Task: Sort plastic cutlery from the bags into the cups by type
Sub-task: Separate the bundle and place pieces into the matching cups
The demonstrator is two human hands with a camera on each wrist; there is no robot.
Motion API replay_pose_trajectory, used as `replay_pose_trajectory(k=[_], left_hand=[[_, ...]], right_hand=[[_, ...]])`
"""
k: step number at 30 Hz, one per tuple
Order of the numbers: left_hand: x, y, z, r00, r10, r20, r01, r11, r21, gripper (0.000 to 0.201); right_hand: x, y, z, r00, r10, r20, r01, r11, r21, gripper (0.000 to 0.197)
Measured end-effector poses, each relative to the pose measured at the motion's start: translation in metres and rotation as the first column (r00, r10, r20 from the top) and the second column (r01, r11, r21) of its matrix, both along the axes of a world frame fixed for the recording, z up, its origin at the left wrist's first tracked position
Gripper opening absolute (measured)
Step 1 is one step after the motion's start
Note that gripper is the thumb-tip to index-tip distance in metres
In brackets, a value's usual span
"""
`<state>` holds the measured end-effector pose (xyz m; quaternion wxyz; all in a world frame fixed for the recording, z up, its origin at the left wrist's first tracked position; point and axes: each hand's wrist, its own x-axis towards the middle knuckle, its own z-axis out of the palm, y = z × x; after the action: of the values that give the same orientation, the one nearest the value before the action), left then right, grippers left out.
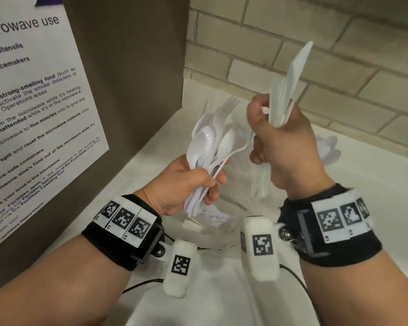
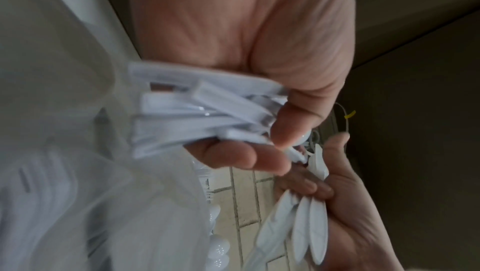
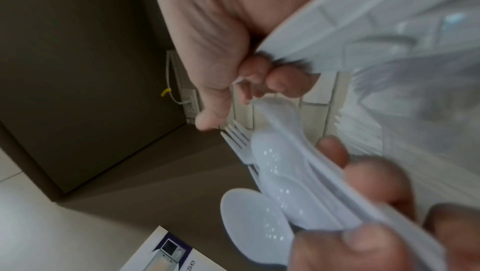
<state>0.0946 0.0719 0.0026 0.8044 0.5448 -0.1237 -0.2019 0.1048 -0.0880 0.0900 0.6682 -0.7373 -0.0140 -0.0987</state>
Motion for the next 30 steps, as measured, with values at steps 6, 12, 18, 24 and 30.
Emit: replay_pose_trajectory(k=[6,12,18,24,30], left_hand=[[-0.001,0.005,0.002,0.988,-0.108,-0.112,0.102,0.993,-0.055,0.042],[0.002,0.01,-0.001,0.982,-0.097,-0.163,0.076,0.988,-0.133,0.051],[0.004,0.021,0.002,0.954,0.248,-0.167,-0.267,0.958,-0.102,0.012],[0.012,0.03,0.01,0.832,0.539,-0.134,-0.546,0.838,-0.022,0.008],[0.014,0.038,0.009,0.798,0.592,-0.117,-0.596,0.803,-0.002,0.008]], right_hand=[[0.005,0.01,-0.006,0.981,0.196,-0.011,-0.196,0.98,-0.038,0.031],[0.007,0.017,-0.011,0.976,0.205,-0.073,-0.212,0.971,-0.108,0.016],[0.051,0.008,0.014,0.996,-0.082,0.03,0.077,0.989,0.13,0.013],[0.104,0.045,0.012,0.987,-0.053,0.155,0.023,0.982,0.19,0.014],[0.129,0.075,-0.033,0.998,-0.042,0.045,0.033,0.982,0.187,0.012]])
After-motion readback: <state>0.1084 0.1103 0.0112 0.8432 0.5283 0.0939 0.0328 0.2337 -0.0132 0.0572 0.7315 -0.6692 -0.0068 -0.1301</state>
